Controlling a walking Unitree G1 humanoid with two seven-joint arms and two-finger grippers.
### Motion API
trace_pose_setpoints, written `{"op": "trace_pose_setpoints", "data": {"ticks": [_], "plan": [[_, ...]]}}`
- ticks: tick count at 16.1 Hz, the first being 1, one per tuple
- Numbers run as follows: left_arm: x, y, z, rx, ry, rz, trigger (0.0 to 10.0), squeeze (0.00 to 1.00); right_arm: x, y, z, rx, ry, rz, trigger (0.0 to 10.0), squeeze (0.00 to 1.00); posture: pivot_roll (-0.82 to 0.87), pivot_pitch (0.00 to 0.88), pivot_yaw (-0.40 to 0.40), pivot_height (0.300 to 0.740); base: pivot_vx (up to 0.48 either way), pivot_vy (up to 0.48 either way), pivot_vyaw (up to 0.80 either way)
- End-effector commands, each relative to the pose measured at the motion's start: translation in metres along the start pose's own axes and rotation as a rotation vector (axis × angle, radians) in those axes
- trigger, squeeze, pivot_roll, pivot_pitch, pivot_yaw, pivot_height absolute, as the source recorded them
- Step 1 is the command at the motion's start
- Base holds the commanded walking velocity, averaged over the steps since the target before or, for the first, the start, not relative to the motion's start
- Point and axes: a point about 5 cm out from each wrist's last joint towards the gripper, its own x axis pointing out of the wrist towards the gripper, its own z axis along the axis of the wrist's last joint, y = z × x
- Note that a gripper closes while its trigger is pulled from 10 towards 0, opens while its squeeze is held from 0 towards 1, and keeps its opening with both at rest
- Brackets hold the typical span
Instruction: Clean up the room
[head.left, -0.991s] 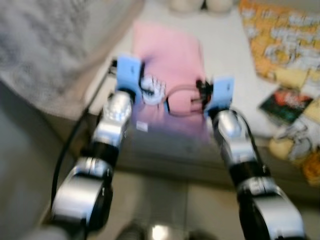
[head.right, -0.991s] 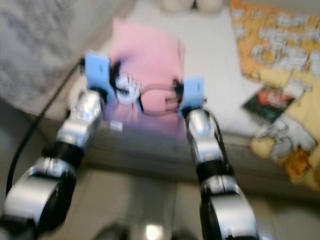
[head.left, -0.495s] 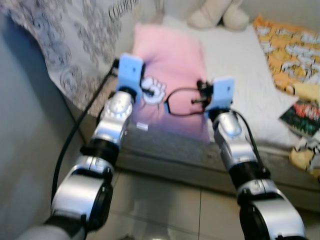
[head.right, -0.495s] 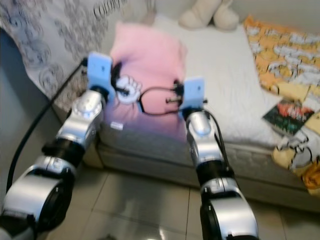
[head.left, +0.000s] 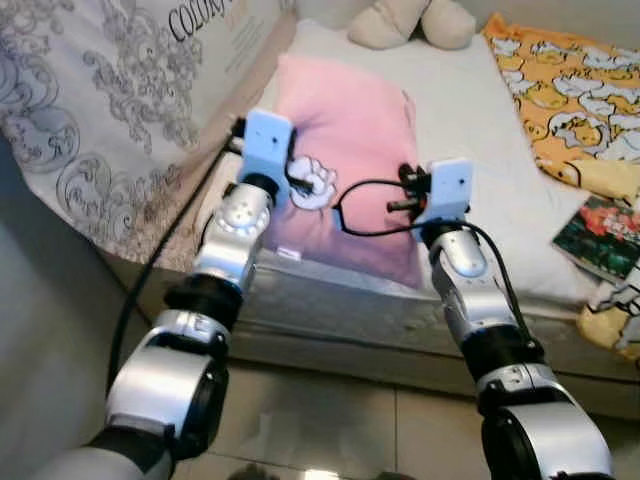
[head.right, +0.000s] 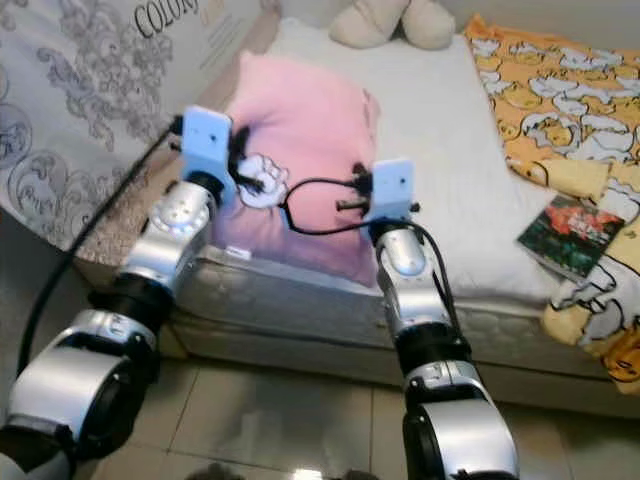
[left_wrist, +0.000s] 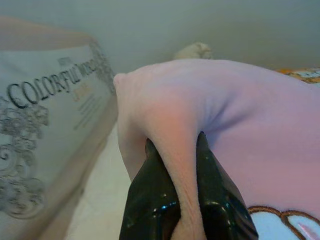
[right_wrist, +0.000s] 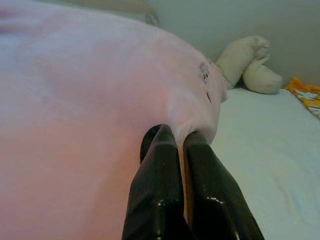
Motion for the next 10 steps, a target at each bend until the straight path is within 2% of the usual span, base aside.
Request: {"op": "trace_pose_setpoints", "data": {"ticks": [1,6,10], "plan": [[0.0002,0.0247,0.0072,0.009,-0.033,0.088,10.0,0.0,0.0003,-0.0028,0.0044,0.015,-0.023,-0.026,10.0,0.0,0.01,0.0,0.021,0.74,0.296,0.379,0.0],[0.0007,0.0251,0.0065,0.01,-0.025,0.091,10.0,0.0,0.0004,-0.001,0.004,0.016,-0.02,-0.014,10.0,0.0,0.01,0.0,0.021,0.74,0.353,0.318,0.0],[0.002,0.0259,0.004,0.053,0.006,0.088,10.0,0.0,0.0009,0.0001,0.0042,0.017,-0.021,-0.009,10.0,0.0,0.0,0.0,0.026,0.74,0.472,0.0,0.0]]}}
